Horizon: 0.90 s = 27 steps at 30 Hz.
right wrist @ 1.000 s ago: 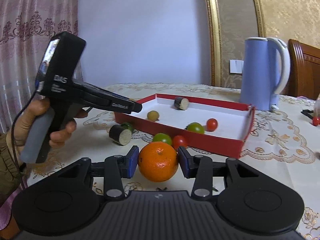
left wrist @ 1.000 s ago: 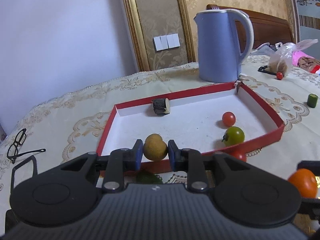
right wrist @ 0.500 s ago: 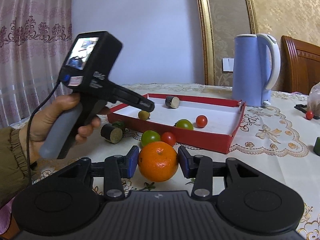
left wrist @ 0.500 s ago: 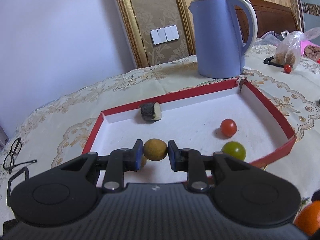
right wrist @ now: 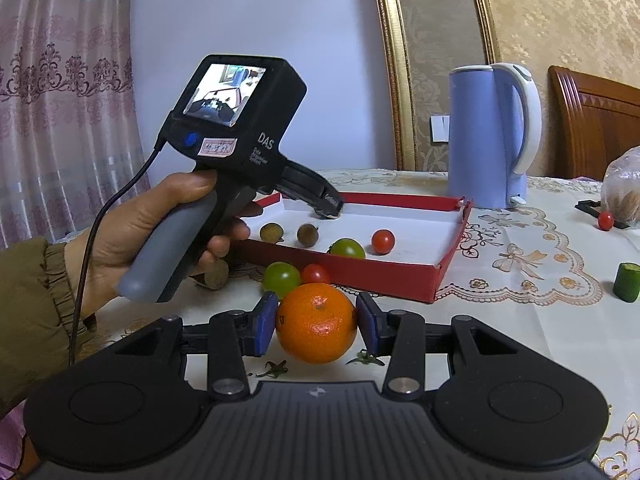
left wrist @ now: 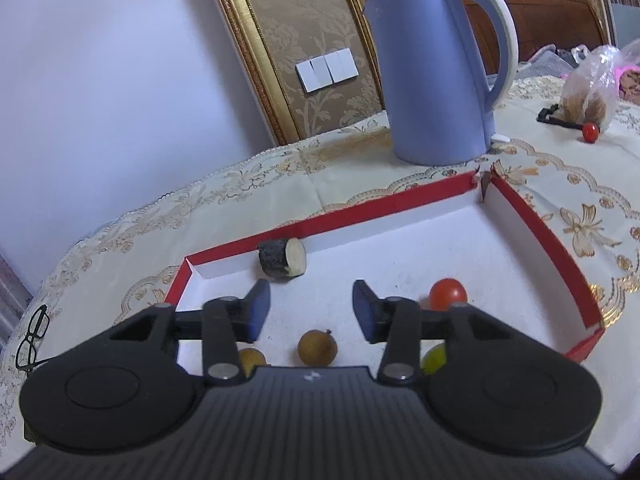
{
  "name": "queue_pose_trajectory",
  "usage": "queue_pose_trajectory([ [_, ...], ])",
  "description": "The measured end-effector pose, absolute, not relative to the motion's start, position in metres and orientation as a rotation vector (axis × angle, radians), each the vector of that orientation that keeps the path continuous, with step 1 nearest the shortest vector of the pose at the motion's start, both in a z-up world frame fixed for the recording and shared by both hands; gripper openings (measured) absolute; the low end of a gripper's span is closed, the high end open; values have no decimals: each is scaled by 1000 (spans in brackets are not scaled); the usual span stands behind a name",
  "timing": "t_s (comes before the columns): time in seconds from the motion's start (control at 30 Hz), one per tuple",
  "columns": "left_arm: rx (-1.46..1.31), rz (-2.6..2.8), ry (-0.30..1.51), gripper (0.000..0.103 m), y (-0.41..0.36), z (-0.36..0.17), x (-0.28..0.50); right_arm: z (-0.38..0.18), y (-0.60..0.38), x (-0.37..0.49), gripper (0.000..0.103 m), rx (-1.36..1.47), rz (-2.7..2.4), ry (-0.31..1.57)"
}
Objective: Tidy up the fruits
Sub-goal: 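Lower the orange into the red box and open right while left grasps a dark eggplant slice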
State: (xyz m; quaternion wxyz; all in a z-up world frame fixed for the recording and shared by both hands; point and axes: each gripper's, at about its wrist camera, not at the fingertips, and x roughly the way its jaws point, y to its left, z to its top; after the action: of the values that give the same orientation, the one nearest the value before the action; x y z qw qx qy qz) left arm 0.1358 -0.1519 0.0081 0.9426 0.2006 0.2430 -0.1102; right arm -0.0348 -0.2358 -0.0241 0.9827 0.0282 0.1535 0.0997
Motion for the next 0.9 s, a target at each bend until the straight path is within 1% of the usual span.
queue_pose_trajectory([
  [0.1,401,-207,494,44,-147,10,133,-24,-238,-34,42,62,195,308],
  [0.23,349,-141,495,50,-121,12,128,-24,-237,-35,42,62,191,307],
  [0.3,279,-95,486,62,-97,14,122,-24,-235,-34,42,59,190,306],
  [0.33,241,-70,480,76,-84,15,117,-24,-235,-34,42,57,189,306],
  [0.37,205,-39,468,86,-70,15,112,-23,-234,-33,42,56,188,305],
  [0.4,173,-1,452,89,-56,14,106,-23,-234,-32,42,53,185,306],
  [0.6,40,140,432,90,5,2,81,-14,-227,-17,42,7,170,305],
  [0.7,24,161,412,90,15,-3,68,-4,-225,-1,42,-22,157,305],
  [0.9,31,181,363,94,13,-11,56,13,-235,47,42,-27,87,321],
])
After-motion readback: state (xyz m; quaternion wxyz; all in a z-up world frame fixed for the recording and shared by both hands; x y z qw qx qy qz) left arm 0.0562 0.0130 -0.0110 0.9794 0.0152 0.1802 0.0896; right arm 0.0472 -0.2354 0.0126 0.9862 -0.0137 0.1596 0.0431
